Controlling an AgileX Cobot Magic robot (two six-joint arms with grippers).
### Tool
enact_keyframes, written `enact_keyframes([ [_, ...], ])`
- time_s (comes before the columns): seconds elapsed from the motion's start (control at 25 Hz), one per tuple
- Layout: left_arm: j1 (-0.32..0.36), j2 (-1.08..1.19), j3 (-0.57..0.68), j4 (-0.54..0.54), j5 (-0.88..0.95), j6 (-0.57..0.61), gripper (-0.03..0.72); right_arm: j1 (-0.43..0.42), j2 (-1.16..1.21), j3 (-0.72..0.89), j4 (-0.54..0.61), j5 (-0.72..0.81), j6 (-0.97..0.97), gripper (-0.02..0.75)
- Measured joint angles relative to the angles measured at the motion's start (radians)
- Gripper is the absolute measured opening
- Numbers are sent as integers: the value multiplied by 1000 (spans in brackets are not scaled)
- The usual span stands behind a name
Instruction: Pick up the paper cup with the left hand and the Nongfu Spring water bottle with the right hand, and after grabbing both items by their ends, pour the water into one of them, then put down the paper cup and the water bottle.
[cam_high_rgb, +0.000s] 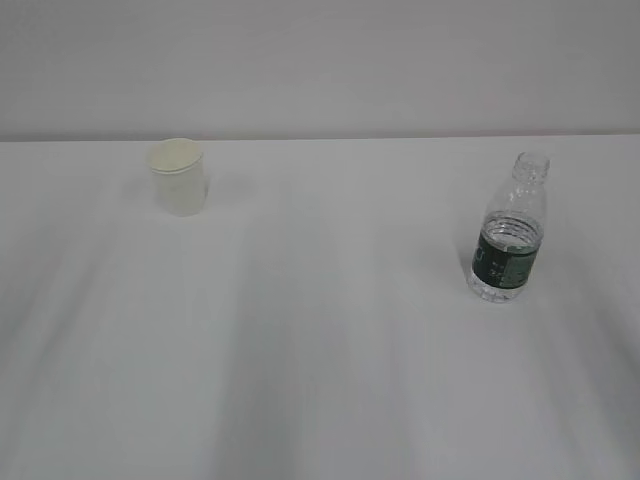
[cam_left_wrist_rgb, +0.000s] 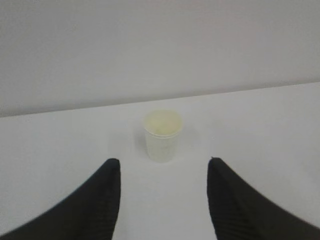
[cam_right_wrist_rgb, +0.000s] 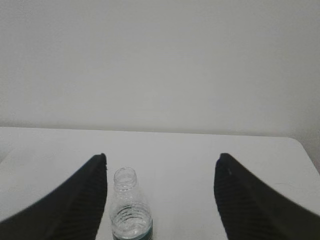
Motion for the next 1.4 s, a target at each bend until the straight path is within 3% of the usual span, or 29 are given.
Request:
enact_keyframes([
  [0.32,-72,147,0,0,-92,0,398,0,102,0,0,-83,-2,502],
  [0.72,-74,192,2,-36,-195,0,398,0,230,0,4,-172,23,501],
  [1.04,-74,196,128,-117,-329,0,398,0,253,115,0,-294,112,501],
  [1.4,-74,233,139,-84,-353,0,398,0,264,186,-92,-327,122,501],
])
